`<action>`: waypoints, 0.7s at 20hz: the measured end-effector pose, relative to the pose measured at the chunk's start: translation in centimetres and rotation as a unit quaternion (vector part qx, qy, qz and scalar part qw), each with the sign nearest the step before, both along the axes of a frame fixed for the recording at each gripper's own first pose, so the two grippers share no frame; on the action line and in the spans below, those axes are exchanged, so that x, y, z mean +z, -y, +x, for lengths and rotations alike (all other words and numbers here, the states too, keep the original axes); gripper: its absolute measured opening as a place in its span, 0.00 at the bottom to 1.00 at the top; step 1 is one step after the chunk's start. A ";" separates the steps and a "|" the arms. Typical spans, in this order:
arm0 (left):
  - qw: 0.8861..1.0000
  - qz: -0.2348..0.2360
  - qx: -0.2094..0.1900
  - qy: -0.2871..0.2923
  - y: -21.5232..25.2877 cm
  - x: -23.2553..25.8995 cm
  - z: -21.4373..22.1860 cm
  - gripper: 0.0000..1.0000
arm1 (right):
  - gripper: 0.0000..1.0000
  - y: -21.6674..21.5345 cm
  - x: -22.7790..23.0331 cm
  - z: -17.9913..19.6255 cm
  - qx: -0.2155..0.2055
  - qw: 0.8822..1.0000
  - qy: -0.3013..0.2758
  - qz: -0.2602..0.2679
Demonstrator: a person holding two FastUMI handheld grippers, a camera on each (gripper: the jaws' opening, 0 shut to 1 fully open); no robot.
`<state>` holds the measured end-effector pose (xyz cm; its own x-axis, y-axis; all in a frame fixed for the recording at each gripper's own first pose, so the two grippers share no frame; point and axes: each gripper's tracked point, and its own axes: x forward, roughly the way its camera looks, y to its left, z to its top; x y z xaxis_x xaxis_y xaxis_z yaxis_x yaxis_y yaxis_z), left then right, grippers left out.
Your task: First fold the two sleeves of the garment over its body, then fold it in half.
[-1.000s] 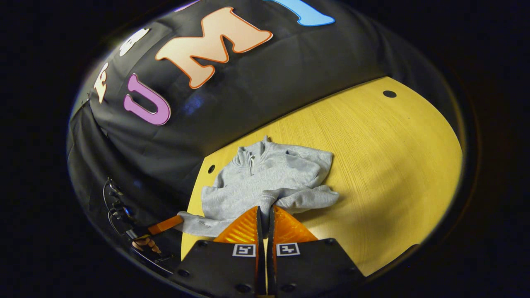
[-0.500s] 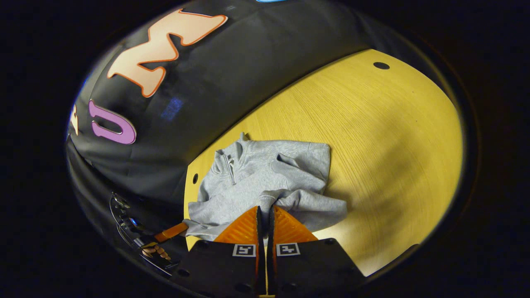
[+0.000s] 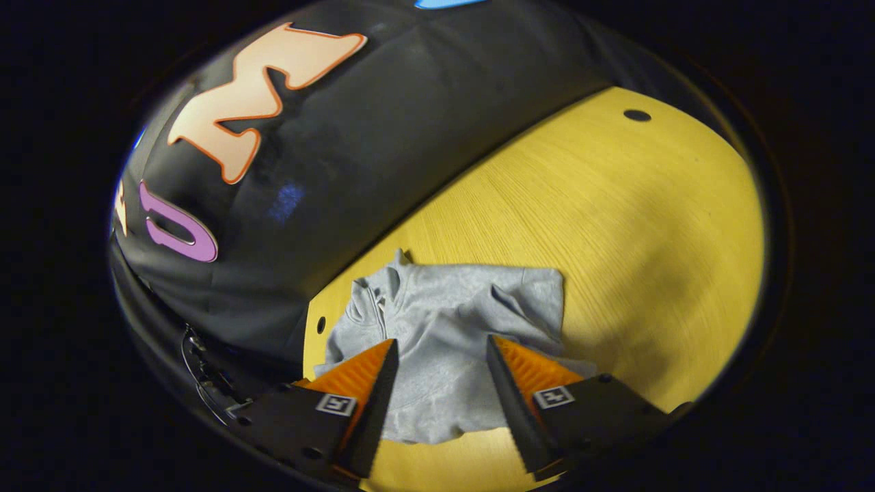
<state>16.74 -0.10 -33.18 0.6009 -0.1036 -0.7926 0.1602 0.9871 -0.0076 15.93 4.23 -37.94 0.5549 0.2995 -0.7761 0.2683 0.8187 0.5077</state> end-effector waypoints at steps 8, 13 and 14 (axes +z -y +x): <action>0.980 -0.041 0.054 0.187 1.7 9.6 3.4 0.95 | 0.94 3.9 9.7 0.5 0.025 0.967 0.191 -0.166; 0.962 -0.057 0.075 0.256 2.3 14.5 1.2 0.95 | 0.98 4.9 17.6 -2.7 0.056 0.915 0.312 -0.250; 0.958 -0.053 0.071 0.272 2.6 15.5 0.0 0.95 | 0.98 5.0 18.7 -3.4 0.061 0.907 0.329 -0.256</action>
